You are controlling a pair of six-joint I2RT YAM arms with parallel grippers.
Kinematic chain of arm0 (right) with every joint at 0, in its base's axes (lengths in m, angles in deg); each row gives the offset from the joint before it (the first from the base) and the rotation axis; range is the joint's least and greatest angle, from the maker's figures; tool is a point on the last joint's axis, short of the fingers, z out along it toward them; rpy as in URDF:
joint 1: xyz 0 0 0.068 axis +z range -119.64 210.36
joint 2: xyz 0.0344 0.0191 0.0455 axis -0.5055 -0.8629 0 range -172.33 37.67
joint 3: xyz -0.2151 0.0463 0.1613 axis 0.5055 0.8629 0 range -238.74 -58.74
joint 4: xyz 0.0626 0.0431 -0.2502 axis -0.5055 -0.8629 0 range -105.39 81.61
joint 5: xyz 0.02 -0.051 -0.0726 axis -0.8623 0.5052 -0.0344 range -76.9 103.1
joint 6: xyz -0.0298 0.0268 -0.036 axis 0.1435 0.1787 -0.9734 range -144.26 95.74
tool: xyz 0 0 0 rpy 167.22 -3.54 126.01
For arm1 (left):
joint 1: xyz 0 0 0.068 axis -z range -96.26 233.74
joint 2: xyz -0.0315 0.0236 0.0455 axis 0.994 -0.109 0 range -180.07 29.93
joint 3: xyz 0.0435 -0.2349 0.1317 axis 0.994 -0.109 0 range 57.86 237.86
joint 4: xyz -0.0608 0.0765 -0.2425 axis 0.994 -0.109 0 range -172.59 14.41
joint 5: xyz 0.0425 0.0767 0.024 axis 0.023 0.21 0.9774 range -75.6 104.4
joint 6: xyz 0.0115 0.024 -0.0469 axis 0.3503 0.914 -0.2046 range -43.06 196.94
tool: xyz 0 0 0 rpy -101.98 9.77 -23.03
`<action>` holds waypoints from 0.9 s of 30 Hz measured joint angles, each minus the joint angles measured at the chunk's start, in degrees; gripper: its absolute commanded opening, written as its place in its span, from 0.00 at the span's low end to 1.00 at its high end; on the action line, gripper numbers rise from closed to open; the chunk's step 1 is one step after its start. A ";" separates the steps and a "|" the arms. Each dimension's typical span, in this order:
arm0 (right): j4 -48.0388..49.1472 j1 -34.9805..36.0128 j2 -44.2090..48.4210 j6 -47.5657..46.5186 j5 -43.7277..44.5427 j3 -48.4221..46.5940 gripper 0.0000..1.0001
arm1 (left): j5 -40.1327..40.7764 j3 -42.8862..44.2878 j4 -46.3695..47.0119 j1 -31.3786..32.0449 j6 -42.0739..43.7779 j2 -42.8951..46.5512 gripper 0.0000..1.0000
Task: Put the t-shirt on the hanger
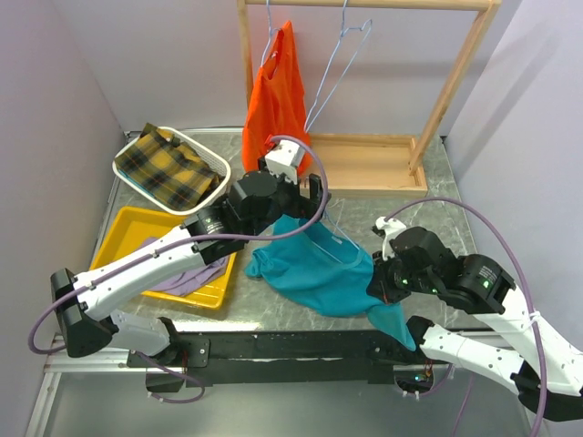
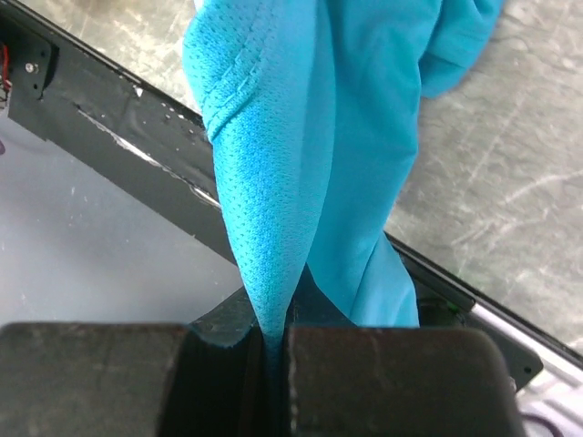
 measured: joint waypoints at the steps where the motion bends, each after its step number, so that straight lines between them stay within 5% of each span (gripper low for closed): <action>1: -0.55 0.00 0.00 0.20 0.17 -0.31 0.00 | -1.60 -1.03 0.98 -0.57 -0.15 0.37 0.96; 14: -1.25 -0.17 1.49 4.70 2.32 -0.20 0.00 | -23.58 -4.48 9.62 -3.26 5.22 1.62 0.96; 27: -6.95 -1.62 -2.40 10.78 21.49 -10.51 0.00 | -18.73 -3.10 7.78 -3.26 2.54 6.47 0.96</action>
